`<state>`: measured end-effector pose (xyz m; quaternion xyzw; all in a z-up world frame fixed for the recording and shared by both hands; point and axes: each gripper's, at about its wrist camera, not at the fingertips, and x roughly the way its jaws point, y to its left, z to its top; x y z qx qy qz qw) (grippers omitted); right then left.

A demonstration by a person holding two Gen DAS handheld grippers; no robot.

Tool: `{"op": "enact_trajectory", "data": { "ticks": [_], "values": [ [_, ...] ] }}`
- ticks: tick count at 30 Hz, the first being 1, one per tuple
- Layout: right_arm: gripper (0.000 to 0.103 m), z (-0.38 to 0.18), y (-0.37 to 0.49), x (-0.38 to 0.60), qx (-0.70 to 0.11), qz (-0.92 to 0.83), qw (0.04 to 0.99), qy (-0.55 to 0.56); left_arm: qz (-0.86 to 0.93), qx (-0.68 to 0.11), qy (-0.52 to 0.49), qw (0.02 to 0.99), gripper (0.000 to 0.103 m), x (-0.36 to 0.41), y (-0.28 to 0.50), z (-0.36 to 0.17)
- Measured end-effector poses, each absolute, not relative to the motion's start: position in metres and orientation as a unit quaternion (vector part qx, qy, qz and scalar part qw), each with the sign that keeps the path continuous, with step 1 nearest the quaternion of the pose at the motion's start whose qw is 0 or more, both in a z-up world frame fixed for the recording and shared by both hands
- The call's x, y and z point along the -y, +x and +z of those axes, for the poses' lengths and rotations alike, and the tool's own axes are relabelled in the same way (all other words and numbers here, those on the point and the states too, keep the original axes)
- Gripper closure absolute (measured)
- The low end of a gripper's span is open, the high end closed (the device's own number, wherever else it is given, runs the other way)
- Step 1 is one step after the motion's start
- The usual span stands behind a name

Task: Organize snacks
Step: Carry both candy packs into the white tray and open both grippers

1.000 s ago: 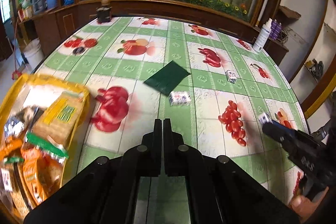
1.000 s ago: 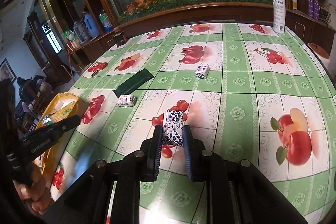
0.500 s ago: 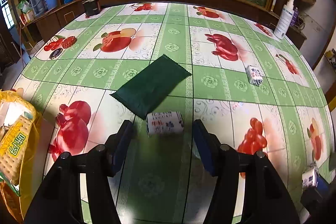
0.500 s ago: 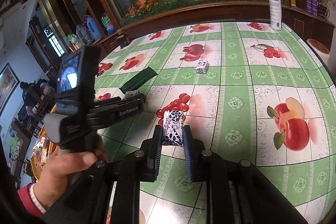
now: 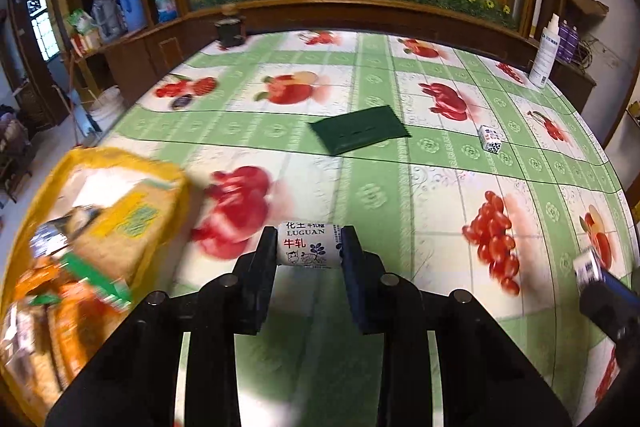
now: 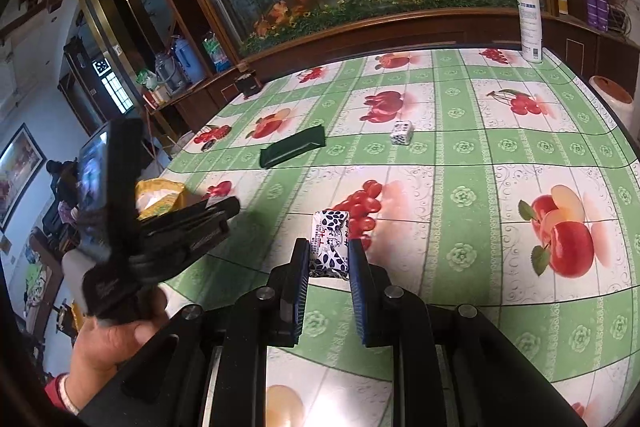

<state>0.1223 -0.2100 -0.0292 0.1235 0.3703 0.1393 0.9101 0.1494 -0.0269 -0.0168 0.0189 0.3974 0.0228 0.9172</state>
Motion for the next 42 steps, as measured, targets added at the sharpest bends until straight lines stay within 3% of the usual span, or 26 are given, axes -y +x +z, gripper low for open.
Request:
{"op": "enact_trajectory", "data": {
  "ticks": [18,42],
  "values": [
    [0.084,0.0,0.074,0.082,-0.347,0.269,0.896,0.064,0.122,-0.34,-0.005,0.933,0.074,-0.091,0.039,0.024],
    [0.084,-0.011,0.056,-0.054,-0.367,0.374,0.852,-0.005,0.187,-0.354,-0.059,0.915,0.074,-0.188,0.012,0.0]
  ]
}}
